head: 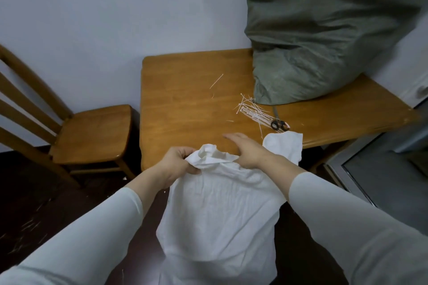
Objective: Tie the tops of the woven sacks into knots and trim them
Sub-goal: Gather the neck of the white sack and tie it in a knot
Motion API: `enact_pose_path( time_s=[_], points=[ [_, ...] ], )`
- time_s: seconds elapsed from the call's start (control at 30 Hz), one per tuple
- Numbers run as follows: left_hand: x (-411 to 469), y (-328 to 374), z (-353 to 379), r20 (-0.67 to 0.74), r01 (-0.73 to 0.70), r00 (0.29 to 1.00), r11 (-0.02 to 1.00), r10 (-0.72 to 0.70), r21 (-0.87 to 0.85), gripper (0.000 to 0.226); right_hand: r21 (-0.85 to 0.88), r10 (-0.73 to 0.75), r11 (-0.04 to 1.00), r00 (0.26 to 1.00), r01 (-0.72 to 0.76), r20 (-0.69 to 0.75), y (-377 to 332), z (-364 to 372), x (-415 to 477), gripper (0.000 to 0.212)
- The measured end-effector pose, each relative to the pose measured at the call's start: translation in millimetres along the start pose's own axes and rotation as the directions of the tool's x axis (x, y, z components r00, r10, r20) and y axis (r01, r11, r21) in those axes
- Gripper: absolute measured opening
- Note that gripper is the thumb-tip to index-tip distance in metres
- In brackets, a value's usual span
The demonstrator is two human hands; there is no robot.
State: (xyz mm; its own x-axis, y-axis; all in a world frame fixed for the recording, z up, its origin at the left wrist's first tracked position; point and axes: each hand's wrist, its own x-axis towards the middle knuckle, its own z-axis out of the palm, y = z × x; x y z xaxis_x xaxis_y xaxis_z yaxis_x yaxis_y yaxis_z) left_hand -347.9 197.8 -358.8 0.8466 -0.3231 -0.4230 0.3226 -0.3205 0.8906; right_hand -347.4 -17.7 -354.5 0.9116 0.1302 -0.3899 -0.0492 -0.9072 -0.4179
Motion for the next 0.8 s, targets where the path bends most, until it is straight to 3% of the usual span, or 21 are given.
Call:
enact_pose_path(
  time_s=[0.07,0.13,0.17,0.23,0.3,0.37,0.47,0.6,0.7,0.8],
  points=[
    [-2,-1,-7,0.034,0.007,0.999,1.0,-0.007,-0.021,0.034,-0.052,0.02,0.998,1.0,-0.019,0.007,-6,6,6,0.061],
    [-5,-3,-14,0.042,0.009,0.999,0.999,-0.008,-0.038,0.037,-0.059,0.087,0.995,0.995,-0.083,0.054,-8,12,9,0.017],
    [-8,-4,-17,0.037,0.009,0.999,0.999,-0.007,-0.05,0.038,-0.037,0.078,0.996,0.996,-0.076,0.05,-10,14,7,0.014],
    [-12,-6,-20,0.004,0.01,1.0,0.996,-0.01,-0.087,0.039,0.083,0.042,0.996,0.999,-0.042,0.0,-14,9,5,0.03],
    [-15,-6,-23,-0.061,0.008,0.998,0.992,-0.016,-0.127,0.034,0.156,-0.026,0.986,0.988,0.049,-0.15,-20,-2,2,0.028],
    [-18,-5,-23,-0.117,-0.001,0.993,0.991,-0.015,-0.133,0.026,0.157,-0.113,0.977,0.972,0.146,-0.205,-27,-12,-1,0.025],
    [-22,-5,-19,-0.144,-0.026,0.989,0.995,0.012,-0.093,0.021,0.176,-0.203,0.954,0.954,0.243,-0.22,-39,-11,-7,0.032],
    [-30,-6,-4,-0.047,-0.058,0.997,0.997,0.056,-0.045,0.033,0.294,-0.258,0.903,0.942,0.314,-0.215,-46,-5,-14,0.025],
    [-35,-3,9,-0.102,-0.034,0.994,0.998,0.029,-0.043,0.006,0.291,-0.308,0.893,0.938,0.343,-0.159,-45,-3,-16,0.02],
    [-32,-5,13,-0.177,-0.035,0.984,0.999,0.028,-0.037,0.004,0.309,-0.319,0.892,0.944,0.331,-0.089,-41,-3,-22,0.023]
  ],
)
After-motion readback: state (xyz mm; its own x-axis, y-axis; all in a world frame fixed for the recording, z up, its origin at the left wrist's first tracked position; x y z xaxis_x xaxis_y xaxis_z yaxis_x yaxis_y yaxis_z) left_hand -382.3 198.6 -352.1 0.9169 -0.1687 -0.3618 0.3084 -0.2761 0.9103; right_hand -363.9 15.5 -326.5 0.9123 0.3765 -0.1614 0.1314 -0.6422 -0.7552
